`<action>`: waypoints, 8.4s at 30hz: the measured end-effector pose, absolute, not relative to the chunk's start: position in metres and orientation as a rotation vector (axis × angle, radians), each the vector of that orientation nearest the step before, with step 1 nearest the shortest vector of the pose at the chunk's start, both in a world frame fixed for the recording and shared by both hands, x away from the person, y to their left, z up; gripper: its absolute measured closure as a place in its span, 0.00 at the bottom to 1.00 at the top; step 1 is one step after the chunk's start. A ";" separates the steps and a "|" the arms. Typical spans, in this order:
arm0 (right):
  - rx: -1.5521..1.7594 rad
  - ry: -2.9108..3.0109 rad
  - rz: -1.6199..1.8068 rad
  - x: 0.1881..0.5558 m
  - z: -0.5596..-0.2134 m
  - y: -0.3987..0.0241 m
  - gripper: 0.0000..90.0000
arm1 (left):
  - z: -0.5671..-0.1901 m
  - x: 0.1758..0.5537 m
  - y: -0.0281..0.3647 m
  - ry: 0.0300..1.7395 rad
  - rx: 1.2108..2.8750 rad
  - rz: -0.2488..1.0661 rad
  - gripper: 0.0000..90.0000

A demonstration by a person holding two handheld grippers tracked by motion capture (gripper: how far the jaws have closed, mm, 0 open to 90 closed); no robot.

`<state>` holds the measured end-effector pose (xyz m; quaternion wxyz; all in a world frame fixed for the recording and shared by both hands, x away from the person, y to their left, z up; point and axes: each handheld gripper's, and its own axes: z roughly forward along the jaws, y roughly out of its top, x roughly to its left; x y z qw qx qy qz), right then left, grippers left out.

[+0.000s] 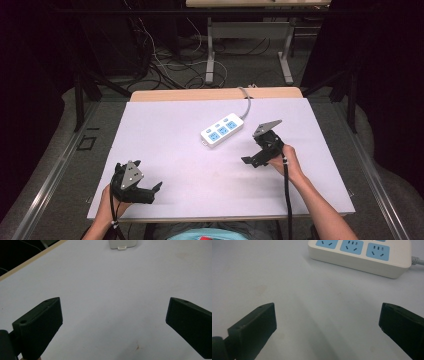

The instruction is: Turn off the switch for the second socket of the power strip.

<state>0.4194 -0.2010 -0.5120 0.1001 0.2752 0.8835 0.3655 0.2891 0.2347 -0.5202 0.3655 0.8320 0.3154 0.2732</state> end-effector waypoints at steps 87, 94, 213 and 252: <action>0.938 2.611 1.171 0.523 -0.501 -0.134 0.00 | -0.523 0.291 0.234 0.813 2.154 0.671 0.00; 0.945 2.616 1.148 0.530 -0.499 -0.128 0.01 | -0.523 0.292 0.235 0.808 2.158 0.670 0.00; 0.951 2.546 0.851 0.542 -0.522 -0.084 1.00 | -0.523 0.292 0.234 0.797 2.168 0.685 0.01; 0.988 2.534 0.929 0.542 -0.526 -0.088 1.00 | -0.524 0.292 0.232 0.802 2.163 0.667 0.01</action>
